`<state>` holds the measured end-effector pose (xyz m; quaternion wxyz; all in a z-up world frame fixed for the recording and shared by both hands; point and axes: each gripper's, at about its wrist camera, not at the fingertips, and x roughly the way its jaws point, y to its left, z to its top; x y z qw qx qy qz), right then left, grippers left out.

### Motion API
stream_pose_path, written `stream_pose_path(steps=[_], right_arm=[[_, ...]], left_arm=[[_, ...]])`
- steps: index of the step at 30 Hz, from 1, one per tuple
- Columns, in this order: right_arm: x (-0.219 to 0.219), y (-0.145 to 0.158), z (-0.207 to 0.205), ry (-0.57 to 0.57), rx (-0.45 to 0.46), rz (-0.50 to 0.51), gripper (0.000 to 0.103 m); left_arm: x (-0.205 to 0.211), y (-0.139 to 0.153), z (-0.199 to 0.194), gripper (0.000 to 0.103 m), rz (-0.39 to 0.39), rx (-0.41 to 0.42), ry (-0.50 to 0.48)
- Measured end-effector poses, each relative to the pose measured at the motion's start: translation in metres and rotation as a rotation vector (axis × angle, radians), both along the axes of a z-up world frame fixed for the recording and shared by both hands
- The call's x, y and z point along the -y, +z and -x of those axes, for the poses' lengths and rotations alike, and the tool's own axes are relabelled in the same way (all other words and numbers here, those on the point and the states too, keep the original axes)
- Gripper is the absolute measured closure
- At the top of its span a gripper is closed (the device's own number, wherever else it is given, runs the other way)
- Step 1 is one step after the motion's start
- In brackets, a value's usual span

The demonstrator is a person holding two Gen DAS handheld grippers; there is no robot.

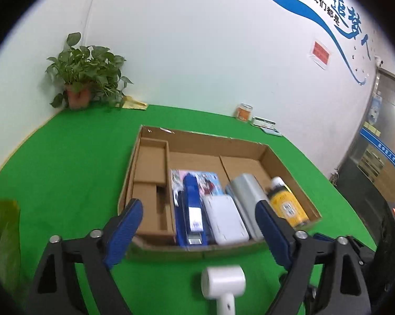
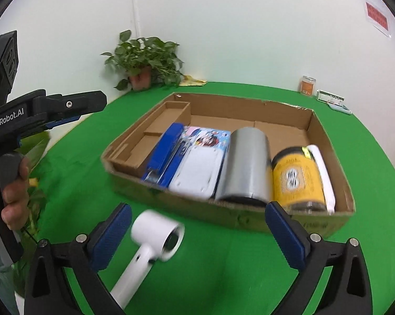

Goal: Organize rigid objects
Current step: 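Lower the power bank into the box beside the stapler and release, then move the right gripper to the pastel Rubik's cube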

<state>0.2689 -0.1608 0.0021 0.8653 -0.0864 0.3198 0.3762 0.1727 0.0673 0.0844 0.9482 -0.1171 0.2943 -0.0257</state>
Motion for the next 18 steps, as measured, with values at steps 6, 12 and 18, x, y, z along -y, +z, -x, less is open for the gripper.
stream_pose_path(steps=[6, 12, 18], right_arm=[[0.041, 0.005, 0.028, -0.020, -0.014, -0.074, 0.000], [0.075, 0.012, 0.064, -0.021, -0.009, -0.114, 0.001], [0.104, -0.003, 0.104, 0.098, -0.050, -0.113, 0.001]], left_arm=[[0.014, 0.012, 0.039, 0.059, -0.061, -0.011, 0.036], [0.030, 0.015, 0.077, 0.001, -0.089, -0.021, 0.077], [0.045, -0.010, 0.095, 0.001, -0.064, -0.097, 0.078]])
